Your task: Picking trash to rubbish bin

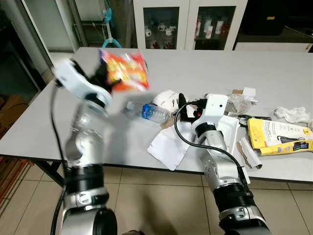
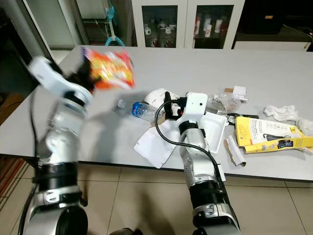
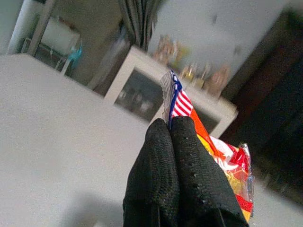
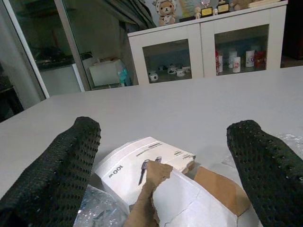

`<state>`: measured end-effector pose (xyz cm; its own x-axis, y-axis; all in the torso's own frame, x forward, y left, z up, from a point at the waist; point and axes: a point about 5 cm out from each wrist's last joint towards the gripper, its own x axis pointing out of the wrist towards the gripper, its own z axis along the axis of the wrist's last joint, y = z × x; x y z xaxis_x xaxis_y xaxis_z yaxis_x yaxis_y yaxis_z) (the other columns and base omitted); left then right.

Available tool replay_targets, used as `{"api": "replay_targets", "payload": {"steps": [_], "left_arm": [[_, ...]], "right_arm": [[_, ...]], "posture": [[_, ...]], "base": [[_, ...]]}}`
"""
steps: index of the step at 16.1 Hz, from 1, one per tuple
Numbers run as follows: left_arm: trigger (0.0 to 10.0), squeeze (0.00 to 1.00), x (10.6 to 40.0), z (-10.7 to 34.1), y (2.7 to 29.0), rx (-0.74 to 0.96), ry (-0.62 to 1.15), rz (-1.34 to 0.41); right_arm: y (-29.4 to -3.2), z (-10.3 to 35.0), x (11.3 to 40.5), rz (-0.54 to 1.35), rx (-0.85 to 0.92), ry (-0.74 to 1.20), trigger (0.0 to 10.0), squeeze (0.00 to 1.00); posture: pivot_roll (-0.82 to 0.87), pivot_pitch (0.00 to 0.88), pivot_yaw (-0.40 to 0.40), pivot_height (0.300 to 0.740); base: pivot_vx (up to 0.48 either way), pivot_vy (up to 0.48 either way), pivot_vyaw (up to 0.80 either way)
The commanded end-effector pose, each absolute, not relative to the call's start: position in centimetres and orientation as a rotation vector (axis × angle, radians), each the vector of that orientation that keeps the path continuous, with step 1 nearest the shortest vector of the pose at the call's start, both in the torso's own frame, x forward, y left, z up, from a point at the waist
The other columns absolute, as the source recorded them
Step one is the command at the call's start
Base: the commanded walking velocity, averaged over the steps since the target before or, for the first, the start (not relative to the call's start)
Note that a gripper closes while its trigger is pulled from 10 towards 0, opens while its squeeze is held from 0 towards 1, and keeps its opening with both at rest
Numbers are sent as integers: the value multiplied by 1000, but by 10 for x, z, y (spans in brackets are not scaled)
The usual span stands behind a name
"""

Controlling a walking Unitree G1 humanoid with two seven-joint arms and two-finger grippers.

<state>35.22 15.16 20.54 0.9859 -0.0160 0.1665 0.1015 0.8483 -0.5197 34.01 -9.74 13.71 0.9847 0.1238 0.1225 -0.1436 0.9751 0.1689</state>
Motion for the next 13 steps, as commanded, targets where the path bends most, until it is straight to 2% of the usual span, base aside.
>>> {"api": "replay_targets", "payload": {"steps": [1, 2, 4, 8, 13], "left_arm": [[10000, 0, 353, 200, 147, -496, -130, -70], [10000, 0, 351, 183, 138, -358, -83, -88], [10000, 0, 346, 165, 130, -279, -53, -93], [10000, 0, 345, 163, 127, -107, -103, -94], [10000, 0, 345, 178, 125, -95, -219, -69]], "right_arm": [[-94, 138, 341, 149, 171, -108, 10000, 0], [-94, 138, 341, 150, 171, -108, 10000, 0], [-94, 138, 340, 147, 171, -108, 10000, 0], [-94, 137, 340, 142, 172, -110, 10000, 0], [-96, 136, 339, 137, 173, -112, 10000, 0]], "posture": [[53, 0, 72, 740], [48, 0, 76, 740], [42, 0, 81, 740], [43, 0, 83, 740], [42, 0, 82, 740]], "base": [[0, 0, 0], [0, 0, 0], [0, 0, 0], [0, 0, 0], [0, 0, 0]]}}
